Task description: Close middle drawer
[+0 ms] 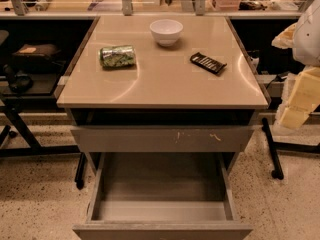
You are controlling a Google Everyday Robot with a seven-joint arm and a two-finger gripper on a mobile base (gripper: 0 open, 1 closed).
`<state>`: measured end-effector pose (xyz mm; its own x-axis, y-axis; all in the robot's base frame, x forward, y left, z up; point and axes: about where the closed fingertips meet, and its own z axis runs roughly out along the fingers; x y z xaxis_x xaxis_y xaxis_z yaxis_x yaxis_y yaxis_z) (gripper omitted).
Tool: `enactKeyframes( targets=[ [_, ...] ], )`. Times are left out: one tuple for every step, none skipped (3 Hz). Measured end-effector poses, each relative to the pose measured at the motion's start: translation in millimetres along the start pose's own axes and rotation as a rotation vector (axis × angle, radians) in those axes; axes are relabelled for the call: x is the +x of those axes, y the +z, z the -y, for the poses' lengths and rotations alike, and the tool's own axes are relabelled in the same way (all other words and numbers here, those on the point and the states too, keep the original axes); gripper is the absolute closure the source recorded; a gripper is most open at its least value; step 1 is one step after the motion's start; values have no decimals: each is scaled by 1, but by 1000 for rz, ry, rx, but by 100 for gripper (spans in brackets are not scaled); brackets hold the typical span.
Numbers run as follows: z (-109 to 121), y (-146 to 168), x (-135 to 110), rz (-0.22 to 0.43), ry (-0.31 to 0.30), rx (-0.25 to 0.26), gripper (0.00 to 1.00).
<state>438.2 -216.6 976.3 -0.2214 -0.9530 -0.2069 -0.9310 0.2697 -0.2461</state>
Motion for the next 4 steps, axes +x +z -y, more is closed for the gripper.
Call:
enactKeyframes(
  targets=[
    [0, 0, 0, 0, 0, 0, 0],
    [-20, 22, 9, 9, -11, -23, 0],
    [-50, 58, 24, 30, -32, -51, 10],
    [-86, 114, 49, 83, -70, -66, 34]
  ],
)
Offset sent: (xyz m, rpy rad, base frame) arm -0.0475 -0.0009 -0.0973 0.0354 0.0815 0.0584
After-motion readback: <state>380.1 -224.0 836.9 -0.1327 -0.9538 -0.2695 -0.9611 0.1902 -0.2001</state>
